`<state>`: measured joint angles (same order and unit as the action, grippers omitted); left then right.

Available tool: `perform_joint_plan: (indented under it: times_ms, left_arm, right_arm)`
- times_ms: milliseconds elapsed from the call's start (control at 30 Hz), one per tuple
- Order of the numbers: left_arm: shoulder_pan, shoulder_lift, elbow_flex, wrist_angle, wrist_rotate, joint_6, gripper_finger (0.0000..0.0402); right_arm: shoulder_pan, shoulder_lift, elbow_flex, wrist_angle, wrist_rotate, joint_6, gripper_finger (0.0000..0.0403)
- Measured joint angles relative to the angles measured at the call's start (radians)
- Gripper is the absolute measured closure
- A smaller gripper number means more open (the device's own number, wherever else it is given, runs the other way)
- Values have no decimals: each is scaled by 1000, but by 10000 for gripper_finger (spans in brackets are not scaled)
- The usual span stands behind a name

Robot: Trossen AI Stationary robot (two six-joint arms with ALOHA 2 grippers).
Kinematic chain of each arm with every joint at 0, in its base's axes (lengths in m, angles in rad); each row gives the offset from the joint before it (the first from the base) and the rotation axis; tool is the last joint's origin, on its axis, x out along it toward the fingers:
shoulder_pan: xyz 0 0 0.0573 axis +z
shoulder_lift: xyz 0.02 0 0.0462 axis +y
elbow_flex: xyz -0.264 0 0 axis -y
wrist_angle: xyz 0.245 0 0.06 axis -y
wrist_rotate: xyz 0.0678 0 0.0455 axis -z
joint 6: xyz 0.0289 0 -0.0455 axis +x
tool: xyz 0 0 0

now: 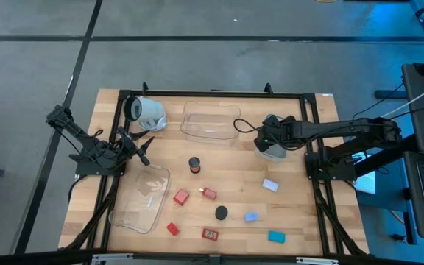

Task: Pick & Place Office items
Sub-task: Put the blue hourglass into the grey bin, then put the orange hourglass into the grey bin

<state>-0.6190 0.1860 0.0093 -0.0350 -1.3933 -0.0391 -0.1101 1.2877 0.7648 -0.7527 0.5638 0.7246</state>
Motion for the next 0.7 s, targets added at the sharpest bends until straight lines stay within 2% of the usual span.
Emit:
perform_joint_plan:
  times_ms: [200,467,700]
  left_arm:
    - [0,0,0,0,0,0,258]
    - [0,0,0,0,0,0,258]
    - [0,0,0,0,0,-1,258]
  right_arm:
    - [0,0,0,9,-6,7,164]
    - [0,-1,9,-2,-7,0,112]
    - [0,-14,155,-133,-4,-21,88]
